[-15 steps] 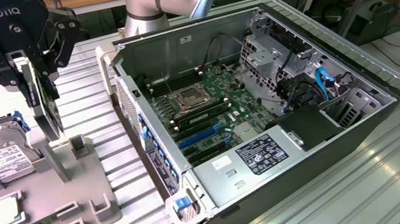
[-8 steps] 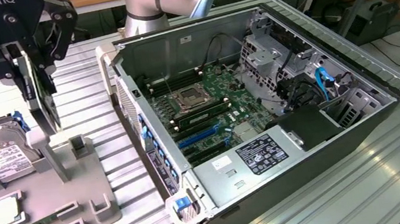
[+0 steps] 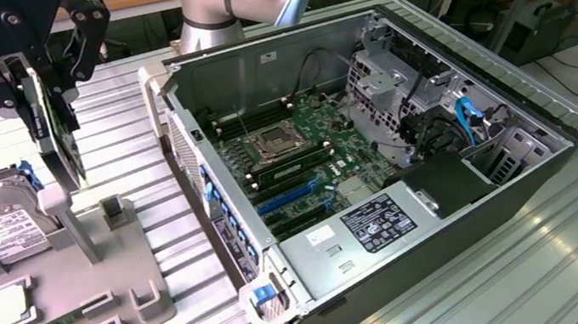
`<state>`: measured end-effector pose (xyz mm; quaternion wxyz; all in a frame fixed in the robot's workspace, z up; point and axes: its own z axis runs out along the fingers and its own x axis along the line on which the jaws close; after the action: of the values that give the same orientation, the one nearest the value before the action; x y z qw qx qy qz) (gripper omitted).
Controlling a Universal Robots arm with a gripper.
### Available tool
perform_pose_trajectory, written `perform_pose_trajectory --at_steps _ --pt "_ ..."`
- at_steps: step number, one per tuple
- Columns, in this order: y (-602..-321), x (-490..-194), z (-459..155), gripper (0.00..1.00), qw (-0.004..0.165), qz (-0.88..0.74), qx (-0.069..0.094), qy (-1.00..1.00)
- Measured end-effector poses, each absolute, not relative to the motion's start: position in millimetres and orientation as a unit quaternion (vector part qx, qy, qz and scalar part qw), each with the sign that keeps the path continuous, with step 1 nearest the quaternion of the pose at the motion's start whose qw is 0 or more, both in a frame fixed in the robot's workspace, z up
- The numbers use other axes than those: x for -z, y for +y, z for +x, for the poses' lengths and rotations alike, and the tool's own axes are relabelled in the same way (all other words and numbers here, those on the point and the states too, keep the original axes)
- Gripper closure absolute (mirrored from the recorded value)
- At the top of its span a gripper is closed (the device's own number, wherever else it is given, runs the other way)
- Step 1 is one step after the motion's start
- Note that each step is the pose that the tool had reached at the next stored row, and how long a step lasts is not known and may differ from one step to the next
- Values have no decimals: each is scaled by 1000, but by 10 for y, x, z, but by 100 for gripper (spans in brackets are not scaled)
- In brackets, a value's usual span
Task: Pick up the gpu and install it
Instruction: 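Pick up the gpu and move the gpu toward the slot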
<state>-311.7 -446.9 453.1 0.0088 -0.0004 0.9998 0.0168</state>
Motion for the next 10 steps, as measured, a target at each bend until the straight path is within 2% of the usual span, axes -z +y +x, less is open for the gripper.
perform_pose_trajectory --at_steps 10 --pt "-4469 -4531 -3081 73 9 0 -17 1000"
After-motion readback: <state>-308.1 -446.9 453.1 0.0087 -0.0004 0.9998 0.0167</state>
